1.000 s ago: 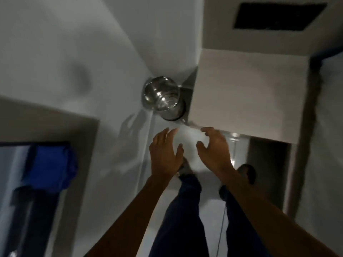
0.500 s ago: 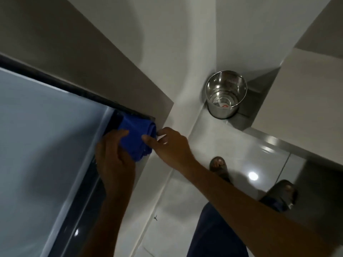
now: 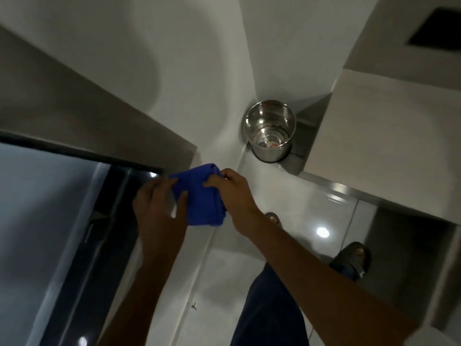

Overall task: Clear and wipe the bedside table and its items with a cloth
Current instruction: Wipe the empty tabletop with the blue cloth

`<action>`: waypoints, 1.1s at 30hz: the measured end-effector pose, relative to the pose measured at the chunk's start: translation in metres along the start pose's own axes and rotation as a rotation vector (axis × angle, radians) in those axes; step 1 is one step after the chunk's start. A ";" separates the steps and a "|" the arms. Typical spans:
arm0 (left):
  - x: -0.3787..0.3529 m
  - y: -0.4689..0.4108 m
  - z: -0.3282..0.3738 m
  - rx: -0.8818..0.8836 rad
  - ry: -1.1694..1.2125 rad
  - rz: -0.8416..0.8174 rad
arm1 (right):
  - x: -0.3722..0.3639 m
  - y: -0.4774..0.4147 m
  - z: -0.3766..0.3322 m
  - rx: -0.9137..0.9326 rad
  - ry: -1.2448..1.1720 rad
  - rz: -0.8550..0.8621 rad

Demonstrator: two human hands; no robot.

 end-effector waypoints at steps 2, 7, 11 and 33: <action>-0.031 0.004 0.037 0.018 0.176 -0.054 | 0.044 0.000 -0.002 -0.029 -0.057 0.090; -0.131 0.024 0.126 0.065 0.536 -0.324 | 0.181 0.013 0.009 0.034 -0.134 0.383; -0.224 0.047 0.190 0.051 0.512 -0.543 | 0.290 0.032 0.034 -0.015 0.012 0.577; -0.473 -0.101 0.202 -0.786 -0.334 -0.185 | 0.562 -0.002 0.119 -0.048 1.298 1.077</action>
Point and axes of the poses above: each hand's wrist, its own y-axis away from the middle knuckle, its own x-axis out of the back of the hand, z = x × y, the point moved 4 cm from there along -y, towards the middle knuckle, and after that the axes turned 3 degrees about -z, right-handed, at the moved point
